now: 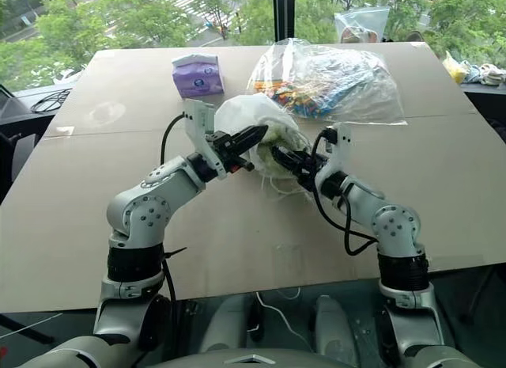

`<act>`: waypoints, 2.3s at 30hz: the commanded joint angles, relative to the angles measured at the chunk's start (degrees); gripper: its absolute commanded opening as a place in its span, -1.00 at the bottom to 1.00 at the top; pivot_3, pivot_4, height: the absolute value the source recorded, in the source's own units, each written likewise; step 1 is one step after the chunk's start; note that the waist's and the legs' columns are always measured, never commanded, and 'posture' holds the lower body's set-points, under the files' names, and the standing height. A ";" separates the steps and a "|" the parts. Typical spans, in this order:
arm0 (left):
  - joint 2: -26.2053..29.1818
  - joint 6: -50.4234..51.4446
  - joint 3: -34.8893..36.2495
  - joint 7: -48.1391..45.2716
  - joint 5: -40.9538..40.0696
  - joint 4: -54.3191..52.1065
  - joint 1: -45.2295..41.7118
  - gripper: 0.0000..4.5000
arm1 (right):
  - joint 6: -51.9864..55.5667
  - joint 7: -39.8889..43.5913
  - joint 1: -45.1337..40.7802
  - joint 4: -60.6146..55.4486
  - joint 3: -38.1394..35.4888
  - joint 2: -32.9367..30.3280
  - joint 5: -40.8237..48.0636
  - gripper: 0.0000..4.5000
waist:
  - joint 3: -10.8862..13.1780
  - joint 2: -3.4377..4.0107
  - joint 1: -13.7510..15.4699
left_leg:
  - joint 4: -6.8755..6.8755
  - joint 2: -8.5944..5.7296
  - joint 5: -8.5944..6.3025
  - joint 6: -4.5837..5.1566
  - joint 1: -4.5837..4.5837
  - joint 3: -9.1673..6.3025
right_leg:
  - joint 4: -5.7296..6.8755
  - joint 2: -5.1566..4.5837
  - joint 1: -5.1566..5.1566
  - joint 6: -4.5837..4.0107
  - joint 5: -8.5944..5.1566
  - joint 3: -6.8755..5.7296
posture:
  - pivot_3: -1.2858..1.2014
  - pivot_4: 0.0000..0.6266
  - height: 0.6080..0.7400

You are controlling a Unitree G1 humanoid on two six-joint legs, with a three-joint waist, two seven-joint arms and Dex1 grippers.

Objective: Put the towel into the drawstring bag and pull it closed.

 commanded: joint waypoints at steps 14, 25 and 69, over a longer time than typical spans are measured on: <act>0.45 -1.37 -0.65 -1.67 1.06 -0.58 -1.00 -1.00 | -21.47 17.61 2.66 7.14 12.60 -14.59 -40.23 0.56 | 0.02 -0.06 0.02 | 0.04 -0.02 0.00 0.00 0.01 0.03 | -0.01 0.01 -0.01 -0.01 -0.02 0.02 | 0.03 -0.52 1.00; 1.20 -0.95 -1.22 -2.19 2.11 -0.96 -0.77 -1.00 | -35.90 13.58 -5.62 32.97 11.07 -0.07 -52.68 0.45 | 0.04 -0.08 0.07 | 0.08 0.00 0.02 -0.03 0.03 0.17 | 0.03 0.05 0.03 0.03 0.01 0.02 | 0.03 -0.52 1.00; 9.57 -23.44 -15.64 -12.24 23.02 3.49 19.05 0.68 | -31.17 14.78 -5.79 24.98 5.17 2.36 -57.43 -1.00 | 0.09 0.08 0.01 | -0.01 0.01 0.04 -0.10 0.16 0.33 | 0.09 -0.09 0.00 -0.13 -0.06 0.11 | 0.03 -0.52 1.00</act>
